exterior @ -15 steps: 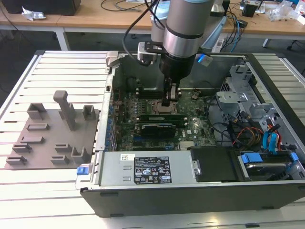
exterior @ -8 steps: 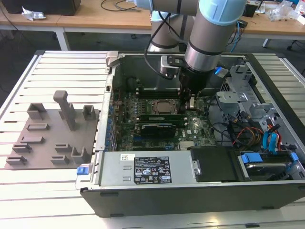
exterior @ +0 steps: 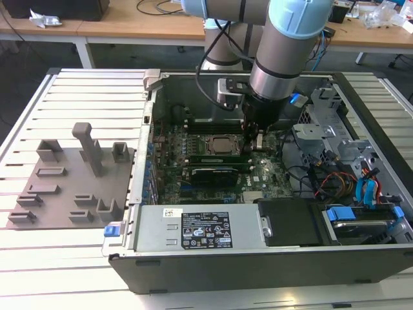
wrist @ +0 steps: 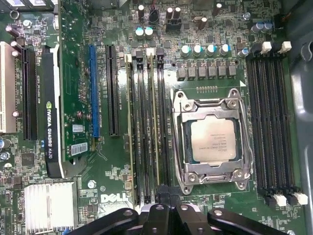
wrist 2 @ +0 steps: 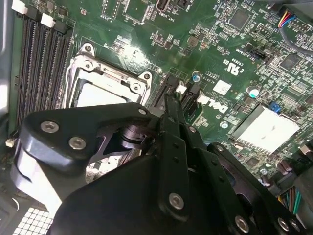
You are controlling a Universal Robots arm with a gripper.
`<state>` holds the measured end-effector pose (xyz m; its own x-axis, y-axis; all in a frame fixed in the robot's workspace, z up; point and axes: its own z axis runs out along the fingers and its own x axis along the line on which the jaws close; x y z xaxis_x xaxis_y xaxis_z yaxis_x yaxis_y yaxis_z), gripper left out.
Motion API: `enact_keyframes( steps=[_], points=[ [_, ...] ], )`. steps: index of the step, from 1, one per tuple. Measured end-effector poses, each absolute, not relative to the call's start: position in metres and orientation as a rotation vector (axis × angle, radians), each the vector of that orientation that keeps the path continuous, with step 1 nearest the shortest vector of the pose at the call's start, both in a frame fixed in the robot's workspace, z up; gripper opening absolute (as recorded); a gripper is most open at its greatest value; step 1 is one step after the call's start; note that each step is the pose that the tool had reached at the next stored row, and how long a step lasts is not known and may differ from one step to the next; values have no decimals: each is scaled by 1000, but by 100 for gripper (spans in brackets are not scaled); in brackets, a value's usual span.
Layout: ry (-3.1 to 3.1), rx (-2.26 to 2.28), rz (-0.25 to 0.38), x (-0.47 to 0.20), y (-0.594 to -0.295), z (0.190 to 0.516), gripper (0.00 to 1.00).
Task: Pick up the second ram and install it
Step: 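Press down the second ram until it locks into place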
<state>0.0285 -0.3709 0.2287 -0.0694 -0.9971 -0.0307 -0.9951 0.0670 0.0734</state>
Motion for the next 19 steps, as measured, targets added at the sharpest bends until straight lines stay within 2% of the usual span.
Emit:
enact_keyframes(
  steps=[5, 14, 19],
  points=[
    [-2277, 2126, -113, 22, -372, 239, 10],
    [-2283, 2133, -107, -68, -377, 234, 10],
    [-2284, 2134, -108, -80, -377, 229, 10]
  ],
)
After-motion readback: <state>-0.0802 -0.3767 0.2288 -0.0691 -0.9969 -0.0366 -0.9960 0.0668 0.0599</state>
